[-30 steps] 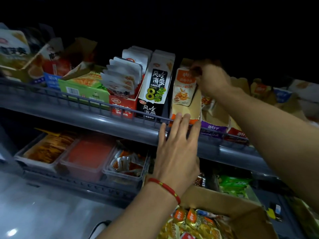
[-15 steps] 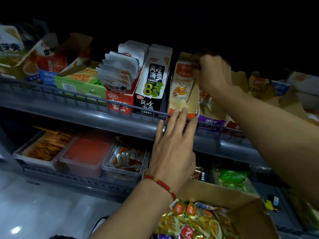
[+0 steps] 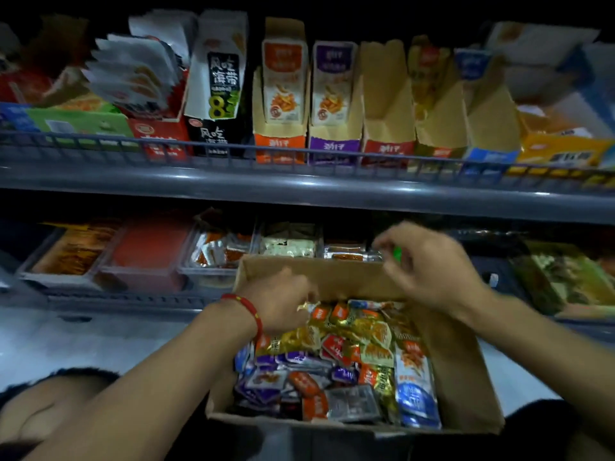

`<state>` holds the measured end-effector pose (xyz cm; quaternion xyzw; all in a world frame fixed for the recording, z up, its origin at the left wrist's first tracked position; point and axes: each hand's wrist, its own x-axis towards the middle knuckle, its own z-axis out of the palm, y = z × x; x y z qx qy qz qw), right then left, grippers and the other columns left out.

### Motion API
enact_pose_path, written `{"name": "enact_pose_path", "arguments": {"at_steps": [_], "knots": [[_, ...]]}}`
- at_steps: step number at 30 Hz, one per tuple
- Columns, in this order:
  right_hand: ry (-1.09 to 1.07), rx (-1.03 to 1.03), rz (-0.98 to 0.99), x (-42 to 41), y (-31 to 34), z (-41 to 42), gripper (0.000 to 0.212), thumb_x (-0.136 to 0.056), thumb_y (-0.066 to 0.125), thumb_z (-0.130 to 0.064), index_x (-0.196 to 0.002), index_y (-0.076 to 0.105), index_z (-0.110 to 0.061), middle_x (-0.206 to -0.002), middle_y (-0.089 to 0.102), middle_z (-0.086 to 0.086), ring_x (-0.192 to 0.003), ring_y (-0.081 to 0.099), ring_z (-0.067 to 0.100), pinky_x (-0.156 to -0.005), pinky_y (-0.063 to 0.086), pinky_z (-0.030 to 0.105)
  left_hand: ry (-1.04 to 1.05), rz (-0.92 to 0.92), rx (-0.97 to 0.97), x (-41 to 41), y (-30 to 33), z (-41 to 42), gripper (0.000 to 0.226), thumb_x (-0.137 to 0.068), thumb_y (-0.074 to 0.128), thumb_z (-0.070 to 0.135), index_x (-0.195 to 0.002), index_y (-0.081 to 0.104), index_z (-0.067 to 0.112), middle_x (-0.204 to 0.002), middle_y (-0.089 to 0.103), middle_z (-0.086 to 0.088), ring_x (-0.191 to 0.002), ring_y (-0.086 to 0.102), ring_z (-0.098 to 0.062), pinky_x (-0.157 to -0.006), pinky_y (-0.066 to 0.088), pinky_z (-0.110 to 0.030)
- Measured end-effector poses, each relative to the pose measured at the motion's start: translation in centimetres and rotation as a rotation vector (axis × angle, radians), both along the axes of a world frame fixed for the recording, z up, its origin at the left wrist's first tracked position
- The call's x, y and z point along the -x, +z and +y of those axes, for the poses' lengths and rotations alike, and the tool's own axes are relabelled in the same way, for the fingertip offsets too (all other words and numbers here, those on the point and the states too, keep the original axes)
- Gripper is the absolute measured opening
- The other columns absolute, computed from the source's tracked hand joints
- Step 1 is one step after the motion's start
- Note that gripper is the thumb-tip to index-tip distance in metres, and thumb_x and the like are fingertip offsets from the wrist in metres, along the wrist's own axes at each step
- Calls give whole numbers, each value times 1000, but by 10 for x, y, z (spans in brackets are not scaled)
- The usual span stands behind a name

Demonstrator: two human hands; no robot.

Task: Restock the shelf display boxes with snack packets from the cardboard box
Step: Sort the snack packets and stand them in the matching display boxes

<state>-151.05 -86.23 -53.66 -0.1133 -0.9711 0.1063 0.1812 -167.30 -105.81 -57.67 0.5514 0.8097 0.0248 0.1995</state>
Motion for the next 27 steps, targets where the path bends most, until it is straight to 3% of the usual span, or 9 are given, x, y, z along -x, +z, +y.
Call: {"name": "enact_pose_path", "arguments": {"at_steps": [2,4,7,9,14,18,21,24,27], "knots": [[-15,21,-291,-19,-29,-1,20,-93,51,-37,-104,67,-31,-94,67,-11,-77,65,16,-67,53,33,-32,-27,215,1,-29,3,38,-94,61,27,-133,58,26,-133,59,-3,-123,53,-24,-104,46,-41],[-1,45,-516,-28,-39,-1,21,-97,54,-39,-109,69,-33,-97,72,-10,-85,68,15,-73,56,35,-32,-28,350,2,-56,6,50,-90,69,29,-138,54,23,-143,52,-8,-126,52,-28,-103,47,-38],[0,58,-536,-30,-41,0,23,-99,55,-41,-116,68,-33,-98,73,-10,-88,67,16,-74,57,36,-13,14,462,-3,-86,7,75,-87,76,34,-149,40,13,-145,46,-15,-131,47,-32,-105,44,-39],[-3,58,-515,-30,-42,3,22,-98,55,-41,-115,67,-33,-100,72,-10,-90,67,18,-74,55,34,-2,49,461,-8,-101,6,79,-85,78,35,-150,37,14,-143,45,-15,-130,47,-33,-102,43,-38],[4,79,-525,-30,-47,7,23,-98,54,-40,-115,66,-31,-102,73,-8,-94,67,22,-75,51,33,49,74,331,-7,-100,7,35,-83,73,22,-115,65,11,-118,63,-14,-113,59,-31,-86,50,-35],[25,98,-531,-29,-48,5,21,-99,54,-39,-114,67,-31,-100,72,-9,-92,67,20,-76,54,35,159,-43,213,-7,-73,14,17,-89,67,23,-102,74,15,-104,72,-4,-104,66,-23,-87,52,-30],[34,216,-523,-25,-49,3,25,-98,59,-39,-122,65,-33,-107,71,-11,-95,67,14,-82,57,37,287,-304,46,-13,-46,18,9,-94,66,19,-96,71,26,-89,69,13,-90,67,-15,-80,54,-29],[42,456,-484,-21,-47,2,38,-97,64,-43,-133,58,-31,-122,68,-8,-108,64,11,-92,56,39,343,-690,-85,-20,-16,17,15,-97,64,16,-107,71,25,-98,78,3,-98,72,-26,-96,55,-43],[49,615,-372,-19,-40,-3,29,-97,65,-40,-122,64,-25,-106,72,-8,-90,69,6,-82,60,35,359,-925,-188,-29,4,18,20,-97,62,9,-116,69,12,-104,77,-5,-102,72,-21,-97,55,-35]]}}
